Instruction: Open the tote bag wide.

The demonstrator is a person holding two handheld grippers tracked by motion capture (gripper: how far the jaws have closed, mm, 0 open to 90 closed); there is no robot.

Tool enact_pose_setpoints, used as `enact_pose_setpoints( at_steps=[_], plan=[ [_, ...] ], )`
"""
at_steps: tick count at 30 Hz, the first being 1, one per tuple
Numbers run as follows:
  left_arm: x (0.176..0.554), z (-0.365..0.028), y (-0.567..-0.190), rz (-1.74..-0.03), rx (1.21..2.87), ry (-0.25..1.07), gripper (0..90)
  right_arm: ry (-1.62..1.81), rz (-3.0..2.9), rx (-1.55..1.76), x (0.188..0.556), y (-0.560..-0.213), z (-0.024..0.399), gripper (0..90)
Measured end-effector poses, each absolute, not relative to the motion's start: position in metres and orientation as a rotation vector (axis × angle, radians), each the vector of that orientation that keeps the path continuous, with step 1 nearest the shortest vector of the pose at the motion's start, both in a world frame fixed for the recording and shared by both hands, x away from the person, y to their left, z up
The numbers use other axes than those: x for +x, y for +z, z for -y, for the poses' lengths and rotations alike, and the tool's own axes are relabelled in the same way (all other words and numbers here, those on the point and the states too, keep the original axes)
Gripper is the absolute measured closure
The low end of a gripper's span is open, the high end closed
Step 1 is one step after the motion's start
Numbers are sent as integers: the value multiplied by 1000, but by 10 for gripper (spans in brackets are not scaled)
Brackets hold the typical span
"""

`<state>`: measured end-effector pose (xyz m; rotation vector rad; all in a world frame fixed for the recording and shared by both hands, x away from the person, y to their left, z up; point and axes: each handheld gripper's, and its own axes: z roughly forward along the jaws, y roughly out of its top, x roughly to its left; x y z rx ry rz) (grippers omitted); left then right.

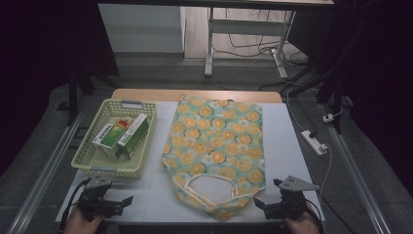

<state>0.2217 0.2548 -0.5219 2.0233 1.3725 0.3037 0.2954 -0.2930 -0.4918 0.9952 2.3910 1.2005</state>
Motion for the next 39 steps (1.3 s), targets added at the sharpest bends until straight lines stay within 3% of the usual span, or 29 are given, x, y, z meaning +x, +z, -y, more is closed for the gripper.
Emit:
enact_pose_setpoints(
  at_steps=[19, 39],
  plan=[
    [221, -254, -522, -1370, 2025, 309, 27, 1223, -2422, 900, 293, -487, 280, 0],
    [222, -255, -522, -1374, 2019, 302, 27, 1216, -2557, 764, 289, -480, 236, 0]
  ],
)
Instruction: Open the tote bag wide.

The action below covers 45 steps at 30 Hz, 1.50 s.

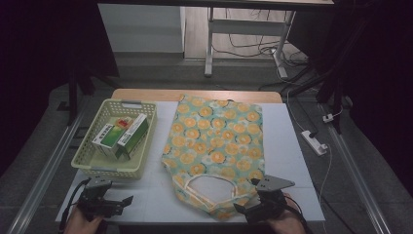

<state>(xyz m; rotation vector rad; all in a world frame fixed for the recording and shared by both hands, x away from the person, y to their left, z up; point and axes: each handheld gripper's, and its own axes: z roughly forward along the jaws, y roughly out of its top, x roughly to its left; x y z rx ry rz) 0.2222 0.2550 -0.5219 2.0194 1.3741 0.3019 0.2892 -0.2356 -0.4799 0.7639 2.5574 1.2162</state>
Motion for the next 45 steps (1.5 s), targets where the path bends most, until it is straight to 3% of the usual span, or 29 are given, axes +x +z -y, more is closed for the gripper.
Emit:
enact_pose_setpoints(
  at_steps=[34, 40, 41, 43, 44, 45],
  plan=[
    [223, -254, -522, -1378, 2036, 303, 27, 1105, -2820, 467, 278, -500, 147, 9],
    [223, -254, -522, -1380, 2035, 305, 27, 1097, -2841, 389, 274, -501, 139, 170],
    [223, -254, -522, -1379, 2036, 306, 27, 1092, -2852, 369, 273, -501, 137, 269],
    [223, -254, -522, -1378, 2036, 307, 27, 1088, -2856, 359, 273, -501, 137, 313],
    [223, -254, -522, -1379, 2036, 307, 27, 1065, -2874, 328, 273, -502, 136, 419],
    [223, -254, -522, -1378, 2036, 307, 27, 1065, -2874, 328, 273, -502, 136, 419]
  ],
)
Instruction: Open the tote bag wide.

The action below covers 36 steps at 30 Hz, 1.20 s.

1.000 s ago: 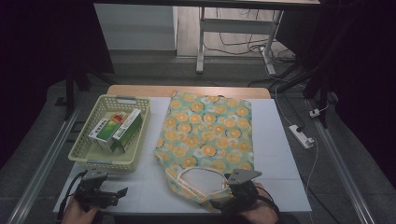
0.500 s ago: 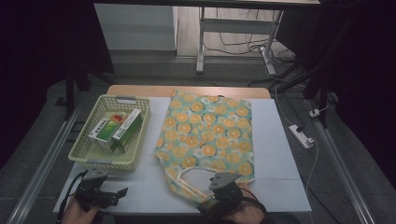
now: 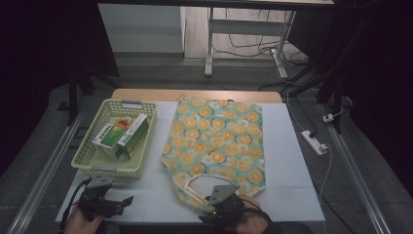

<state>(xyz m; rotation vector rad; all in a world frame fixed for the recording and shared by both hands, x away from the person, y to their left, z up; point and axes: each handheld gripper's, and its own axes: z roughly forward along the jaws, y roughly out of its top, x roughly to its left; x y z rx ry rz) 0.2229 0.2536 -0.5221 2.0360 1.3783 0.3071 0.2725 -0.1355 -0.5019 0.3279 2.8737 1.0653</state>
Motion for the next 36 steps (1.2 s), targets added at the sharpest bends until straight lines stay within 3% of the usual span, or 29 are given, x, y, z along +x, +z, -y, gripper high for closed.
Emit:
enact_pose_setpoints(
  at_steps=[2, 6, 10, 19, 36],
  plan=[
    [223, -254, -522, -1379, 2035, 307, 27, 1029, -2890, 317, 273, -504, 135, 484],
    [223, -253, -522, -1379, 2036, 310, 27, 953, -2921, 305, 276, -508, 135, 715],
    [223, -254, -522, -1383, 2035, 308, 28, 984, -2926, 349, 279, -505, 138, 883],
    [223, -254, -522, -1384, 2031, 307, 28, 1042, -2924, 397, 291, -493, 142, 896],
    [223, -255, -522, -1389, 2024, 300, 28, 1150, -2836, 503, 349, -475, 153, 896]
  ],
)
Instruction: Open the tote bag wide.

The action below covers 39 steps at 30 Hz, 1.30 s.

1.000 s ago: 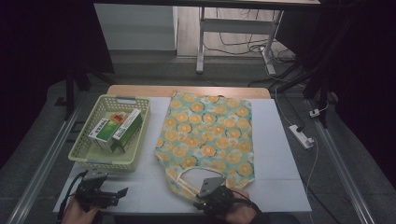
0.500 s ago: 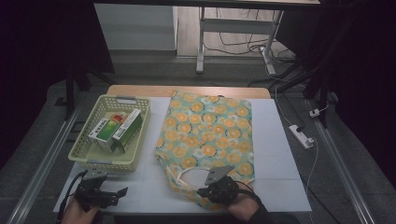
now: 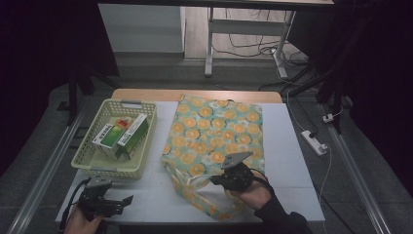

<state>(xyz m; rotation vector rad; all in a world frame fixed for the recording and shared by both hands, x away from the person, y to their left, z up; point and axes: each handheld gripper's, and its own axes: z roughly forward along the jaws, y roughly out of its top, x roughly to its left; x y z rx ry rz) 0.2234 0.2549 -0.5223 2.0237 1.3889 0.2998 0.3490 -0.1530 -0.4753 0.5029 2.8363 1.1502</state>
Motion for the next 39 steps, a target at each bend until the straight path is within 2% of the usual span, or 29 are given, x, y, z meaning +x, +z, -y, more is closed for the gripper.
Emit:
enact_pose_setpoints(
  at_steps=[20, 39],
  plan=[
    [224, -257, -522, -1397, 2011, 290, 28, 1178, -2729, 629, 414, -456, 153, 897],
    [224, -257, -523, -1397, 2012, 285, 29, 1177, -2621, 675, 472, -422, 144, 897]
  ],
)
